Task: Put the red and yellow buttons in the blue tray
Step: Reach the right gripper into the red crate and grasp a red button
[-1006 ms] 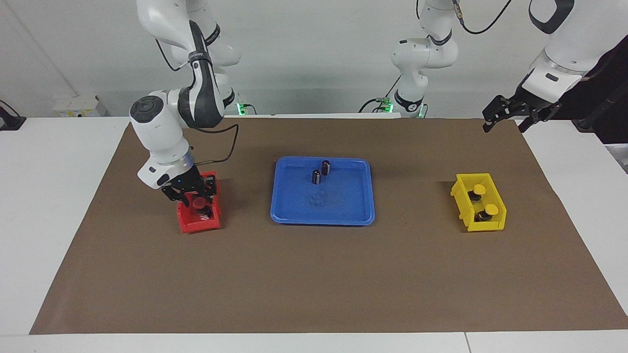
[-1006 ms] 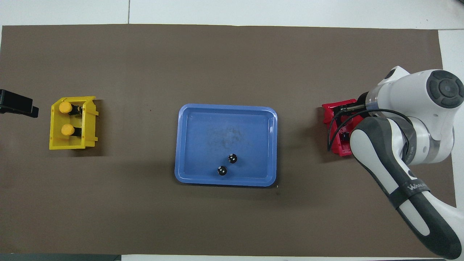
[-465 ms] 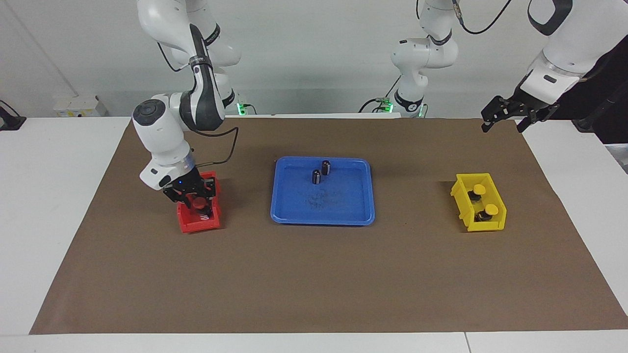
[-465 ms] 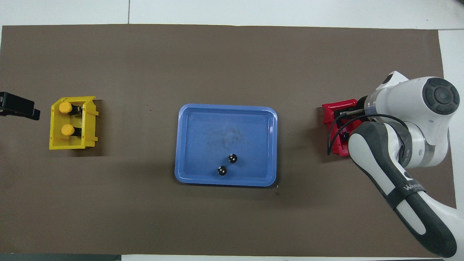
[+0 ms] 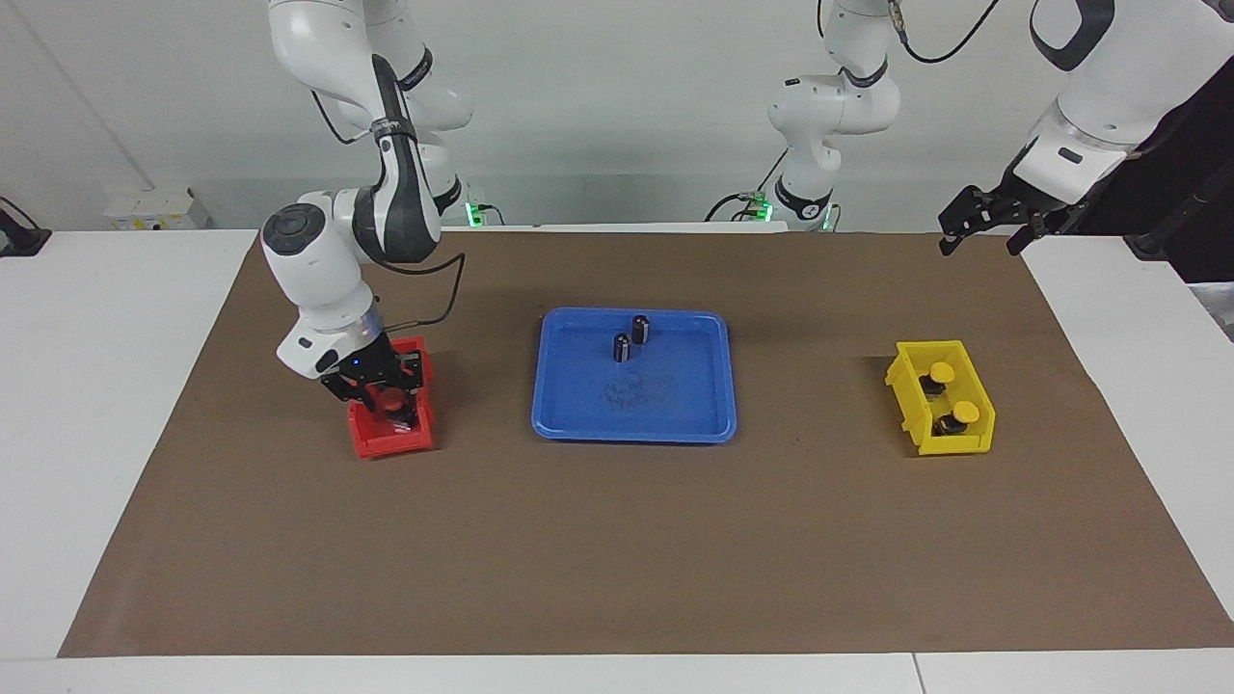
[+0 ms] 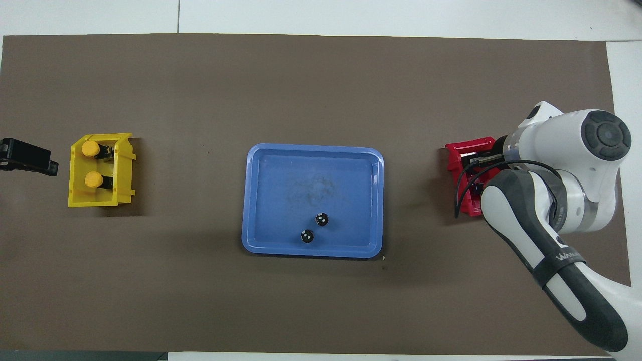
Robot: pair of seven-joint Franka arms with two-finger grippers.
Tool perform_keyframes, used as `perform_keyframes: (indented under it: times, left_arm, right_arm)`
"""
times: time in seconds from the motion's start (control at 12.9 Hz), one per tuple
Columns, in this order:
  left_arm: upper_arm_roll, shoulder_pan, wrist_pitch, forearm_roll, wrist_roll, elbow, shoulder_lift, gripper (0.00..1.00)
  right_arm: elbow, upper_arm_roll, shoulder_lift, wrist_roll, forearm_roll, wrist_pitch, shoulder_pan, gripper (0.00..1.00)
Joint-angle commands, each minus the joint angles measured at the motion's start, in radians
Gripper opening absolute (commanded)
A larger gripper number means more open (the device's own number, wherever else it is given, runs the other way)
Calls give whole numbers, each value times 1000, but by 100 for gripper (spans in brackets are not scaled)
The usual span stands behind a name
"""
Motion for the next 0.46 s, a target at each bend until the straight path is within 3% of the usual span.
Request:
perform_keyframes:
  times: [0.0,0.23,0.39]
  left_arm:
    - [0,2,10,19,-13,-30,-28,100]
    - [-2,1,11,19,-21,-25,-25,100]
    - [0,2,14,20,-16,-27,-26,100]
  right_arm:
    - [-37,7,-17,-35,20,37,-11,53]
    - [-31,5,-17,-52,20,22,-14,25]
    - [25,5,-9,-50,19,-60,-22,22]
